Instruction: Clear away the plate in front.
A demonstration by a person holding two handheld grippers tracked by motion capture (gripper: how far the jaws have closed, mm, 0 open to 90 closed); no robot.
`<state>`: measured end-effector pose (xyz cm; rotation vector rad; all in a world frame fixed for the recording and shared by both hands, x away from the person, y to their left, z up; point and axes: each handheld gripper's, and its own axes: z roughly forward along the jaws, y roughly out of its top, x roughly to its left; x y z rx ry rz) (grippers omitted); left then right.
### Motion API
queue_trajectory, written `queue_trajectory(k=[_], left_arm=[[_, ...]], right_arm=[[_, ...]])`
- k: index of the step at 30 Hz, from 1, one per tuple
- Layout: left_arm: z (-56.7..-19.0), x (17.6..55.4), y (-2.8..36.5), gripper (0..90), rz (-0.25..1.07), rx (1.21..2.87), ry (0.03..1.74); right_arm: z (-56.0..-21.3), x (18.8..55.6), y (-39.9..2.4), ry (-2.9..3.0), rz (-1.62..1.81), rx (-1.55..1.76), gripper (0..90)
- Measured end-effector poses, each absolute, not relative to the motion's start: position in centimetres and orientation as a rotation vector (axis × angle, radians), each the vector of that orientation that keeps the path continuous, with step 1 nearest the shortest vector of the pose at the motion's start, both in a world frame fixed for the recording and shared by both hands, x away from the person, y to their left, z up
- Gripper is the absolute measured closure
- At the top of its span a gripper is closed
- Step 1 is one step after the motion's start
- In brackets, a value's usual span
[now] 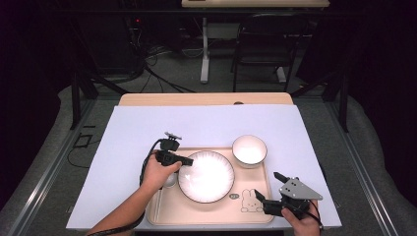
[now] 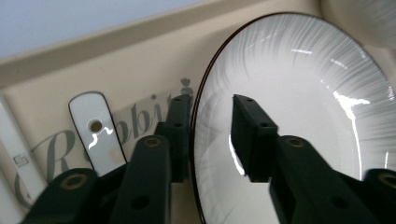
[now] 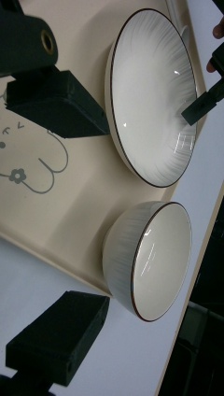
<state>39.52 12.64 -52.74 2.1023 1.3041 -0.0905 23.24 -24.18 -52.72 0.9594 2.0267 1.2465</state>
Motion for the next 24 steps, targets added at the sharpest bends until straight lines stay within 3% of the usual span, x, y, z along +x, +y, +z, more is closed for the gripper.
queue_trajectory(k=[5, 8, 15, 24], left_arm=[[-52.5, 39.3, 12.5, 51.5, -0.073, 2.079, 1.285], [-52.5, 39.1, 12.5, 43.6, 0.005, 2.093, 1.250], [-51.9, 38.7, 12.9, 38.2, 0.066, 2.079, 1.235], [-50.1, 37.3, 14.9, 38.7, 0.124, 1.999, 1.192]], right_arm=[[-52.7, 23.2, -24.1, 2.032, 1.244, 0.955, 14.6], [-52.7, 23.2, -24.1, 2.028, 1.245, 0.957, 14.6], [-52.7, 23.2, -24.1, 2.027, 1.244, 0.956, 14.6], [-52.7, 23.2, -24.1, 2.031, 1.239, 0.955, 14.6]])
